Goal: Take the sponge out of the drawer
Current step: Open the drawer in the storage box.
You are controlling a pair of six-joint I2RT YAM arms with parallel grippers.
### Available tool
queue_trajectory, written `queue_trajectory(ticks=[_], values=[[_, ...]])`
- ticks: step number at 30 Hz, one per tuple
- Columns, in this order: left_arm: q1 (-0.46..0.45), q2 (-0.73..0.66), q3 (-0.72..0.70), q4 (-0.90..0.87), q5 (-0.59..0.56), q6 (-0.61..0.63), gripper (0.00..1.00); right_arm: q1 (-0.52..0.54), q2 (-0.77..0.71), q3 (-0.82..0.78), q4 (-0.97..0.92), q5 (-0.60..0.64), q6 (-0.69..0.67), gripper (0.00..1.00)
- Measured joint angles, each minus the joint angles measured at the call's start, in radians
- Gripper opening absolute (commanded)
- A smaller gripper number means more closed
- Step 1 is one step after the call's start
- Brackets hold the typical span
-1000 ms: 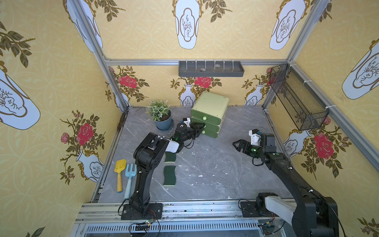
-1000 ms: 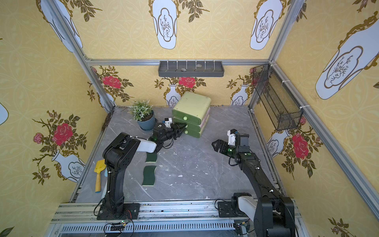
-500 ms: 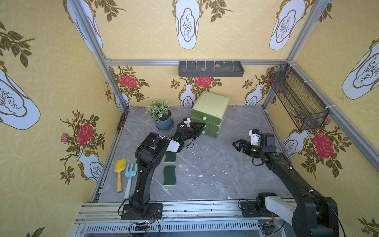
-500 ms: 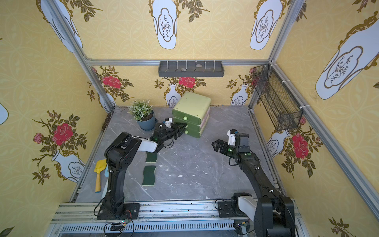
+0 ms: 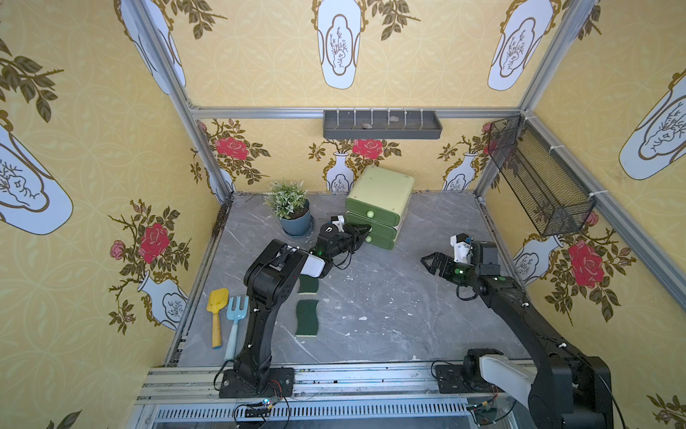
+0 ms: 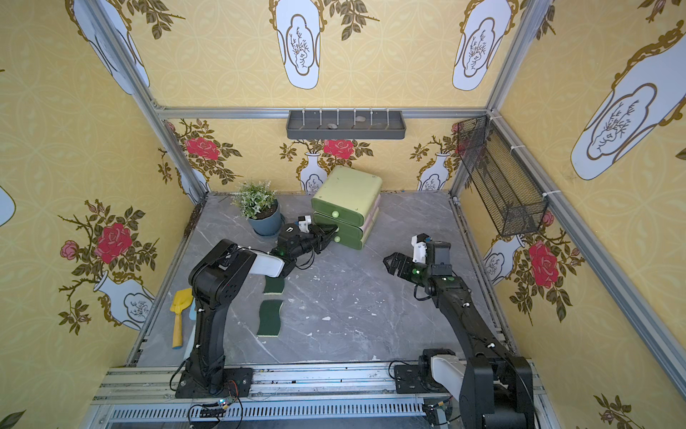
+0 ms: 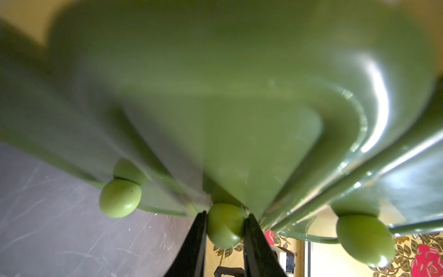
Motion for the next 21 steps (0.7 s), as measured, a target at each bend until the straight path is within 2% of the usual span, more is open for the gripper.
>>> queue_trajectory(ticks=[21], values=[[-0.016,-0.096,-0.219,0.137,-0.040,-0.019,0.18,0.001,-0.002,-0.002,0.000,0.000,0.000,0.98]])
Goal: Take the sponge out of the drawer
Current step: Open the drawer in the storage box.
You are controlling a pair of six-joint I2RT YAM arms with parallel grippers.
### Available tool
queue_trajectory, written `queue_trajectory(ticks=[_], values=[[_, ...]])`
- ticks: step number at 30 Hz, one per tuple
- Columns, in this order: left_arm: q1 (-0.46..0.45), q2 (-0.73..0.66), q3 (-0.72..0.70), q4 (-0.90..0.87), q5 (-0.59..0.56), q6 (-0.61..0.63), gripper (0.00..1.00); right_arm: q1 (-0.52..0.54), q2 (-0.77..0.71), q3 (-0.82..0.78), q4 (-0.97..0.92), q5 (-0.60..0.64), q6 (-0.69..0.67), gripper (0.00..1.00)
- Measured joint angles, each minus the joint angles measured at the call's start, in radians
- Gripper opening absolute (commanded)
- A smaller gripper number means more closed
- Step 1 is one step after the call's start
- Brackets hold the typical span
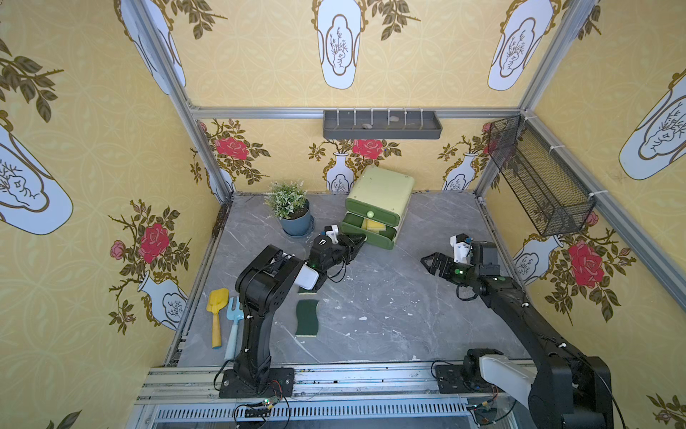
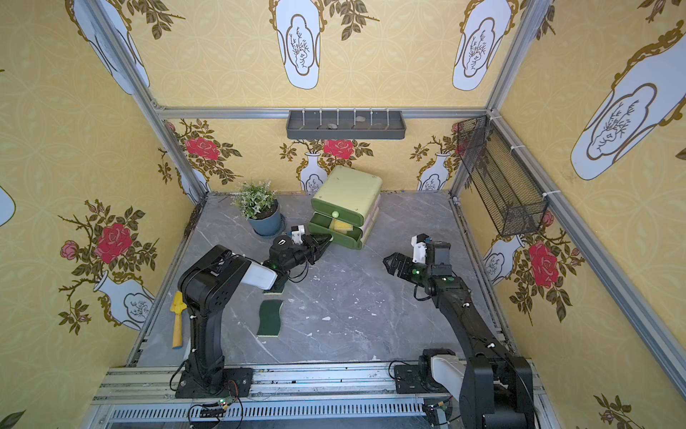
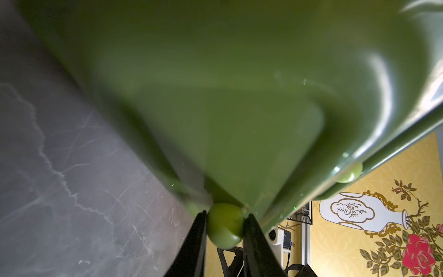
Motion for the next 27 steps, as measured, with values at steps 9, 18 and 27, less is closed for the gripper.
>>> queue_trajectory(ticks=[9,18,27], values=[[-0.004,-0.069,-0.103,0.023,-0.008,-0.007,0.17,0.000,-0.006,-0.001,0.000,0.000,0.000,0.97],[-0.016,-0.091,-0.180,0.074,-0.026,-0.007,0.17,0.000,-0.009,-0.002,0.000,0.000,0.003,0.98],[-0.023,-0.100,-0.233,0.122,-0.034,-0.010,0.20,0.000,-0.012,-0.004,0.000,0.000,0.004,0.98]])
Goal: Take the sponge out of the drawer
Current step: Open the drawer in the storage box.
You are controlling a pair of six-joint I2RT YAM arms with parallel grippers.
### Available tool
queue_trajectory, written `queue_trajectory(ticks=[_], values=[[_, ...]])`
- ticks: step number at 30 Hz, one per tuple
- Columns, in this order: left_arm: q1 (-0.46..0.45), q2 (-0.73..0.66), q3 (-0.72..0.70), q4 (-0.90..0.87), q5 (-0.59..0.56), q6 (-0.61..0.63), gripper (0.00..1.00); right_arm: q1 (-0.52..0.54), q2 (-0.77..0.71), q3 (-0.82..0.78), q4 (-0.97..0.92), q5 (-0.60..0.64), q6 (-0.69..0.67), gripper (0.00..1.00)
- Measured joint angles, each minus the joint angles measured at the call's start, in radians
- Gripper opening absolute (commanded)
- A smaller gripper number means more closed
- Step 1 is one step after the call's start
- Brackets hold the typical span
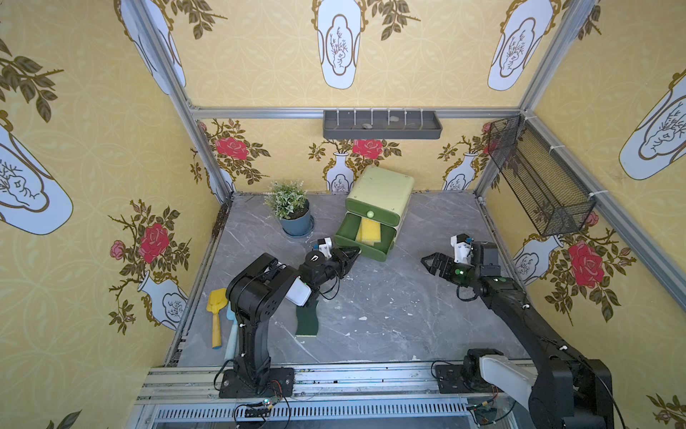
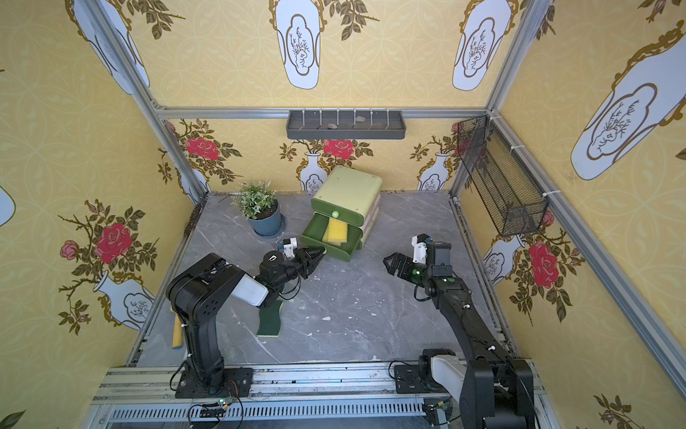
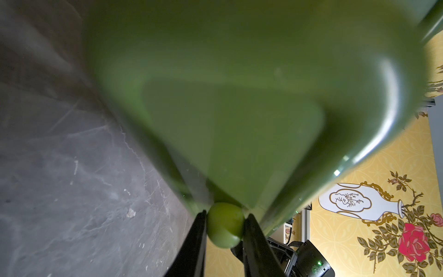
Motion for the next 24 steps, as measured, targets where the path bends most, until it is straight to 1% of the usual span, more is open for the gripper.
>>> queue_trajectory(ticks=[2,9,12,16,21,24], values=[[-0.001,-0.002,-0.004,0.001,-0.003,0.000,0.23,0.000,0.000,0.000,0.000,0.000,0.000,0.98],[-0.005,-0.001,-0.008,0.003,-0.006,-0.001,0.40,0.000,-0.001,0.000,0.000,0.000,0.000,0.97],[-0.006,-0.002,-0.008,-0.005,-0.006,-0.001,0.46,0.000,-0.002,0.000,0.000,0.000,0.000,0.98],[-0.006,-0.013,-0.023,-0.008,-0.007,0.001,0.57,0.000,-0.003,0.000,0.000,0.000,0.000,0.98],[-0.006,-0.039,-0.060,-0.012,-0.026,0.004,0.62,0.000,-0.002,0.004,-0.002,0.000,0.000,0.98],[-0.006,-0.067,-0.082,-0.022,-0.034,0.012,0.66,0.000,0.007,0.015,-0.002,0.000,-0.001,0.98]])
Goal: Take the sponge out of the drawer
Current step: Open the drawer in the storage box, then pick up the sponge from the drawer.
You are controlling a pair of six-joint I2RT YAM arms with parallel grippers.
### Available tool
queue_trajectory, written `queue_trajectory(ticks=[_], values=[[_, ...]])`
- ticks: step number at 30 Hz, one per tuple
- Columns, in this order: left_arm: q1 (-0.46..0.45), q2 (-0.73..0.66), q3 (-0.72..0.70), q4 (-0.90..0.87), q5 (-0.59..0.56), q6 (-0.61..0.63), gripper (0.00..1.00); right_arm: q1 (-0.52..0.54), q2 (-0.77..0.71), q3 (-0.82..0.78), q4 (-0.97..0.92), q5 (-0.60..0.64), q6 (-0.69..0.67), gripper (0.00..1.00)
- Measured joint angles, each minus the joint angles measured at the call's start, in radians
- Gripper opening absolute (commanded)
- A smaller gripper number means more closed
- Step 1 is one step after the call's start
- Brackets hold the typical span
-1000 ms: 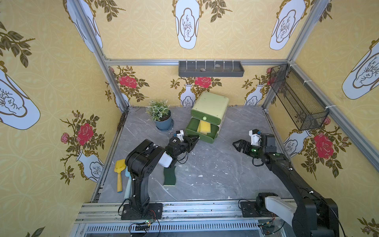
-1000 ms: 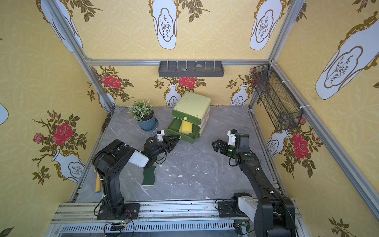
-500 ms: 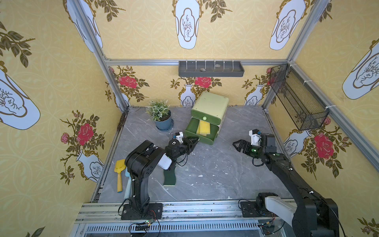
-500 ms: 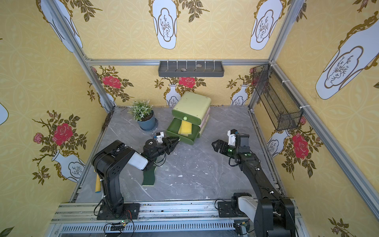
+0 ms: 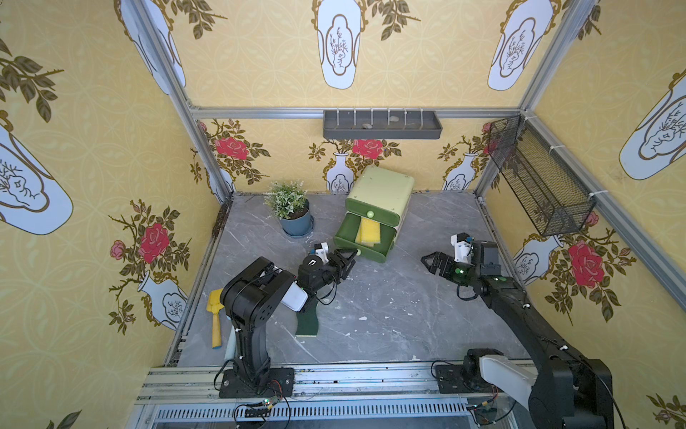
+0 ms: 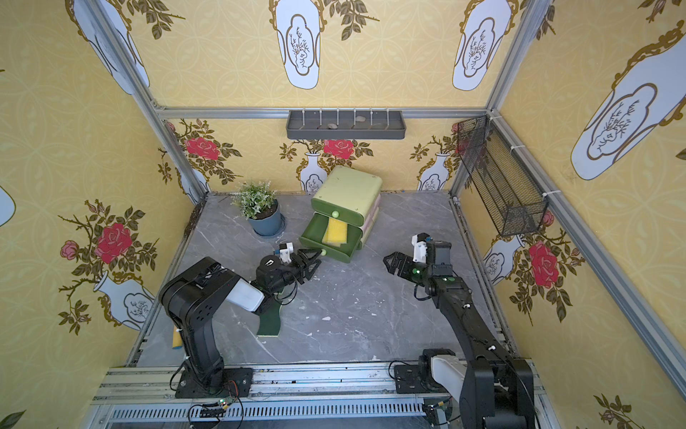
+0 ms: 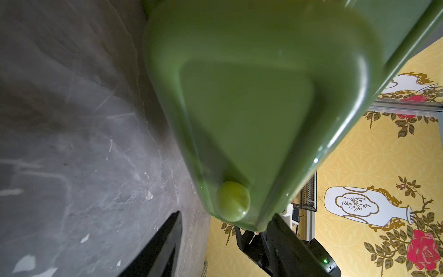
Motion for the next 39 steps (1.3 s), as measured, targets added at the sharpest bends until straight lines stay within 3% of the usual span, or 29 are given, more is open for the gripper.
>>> queue_trajectory(ticks=[4,14,20,27,39], values=[[0.000,-0.055,-0.028,-0.025,-0.021,0.022,0.73,0.002,0.007,0.014,-0.001,0.000,0.000,0.98],[0.000,-0.210,-0.050,-0.207,-0.049,0.144,0.78,0.032,0.019,0.070,-0.050,0.018,0.001,0.98],[-0.027,-0.413,0.033,-0.528,-0.127,0.340,0.88,0.150,0.066,0.162,-0.091,0.098,0.001,0.98],[-0.066,-0.575,0.163,-0.931,-0.264,0.599,0.91,0.323,0.176,0.286,-0.130,0.237,0.001,0.97],[-0.100,-0.806,0.352,-1.462,-0.472,0.865,1.00,0.571,0.415,0.508,-0.162,0.509,0.015,0.98]])
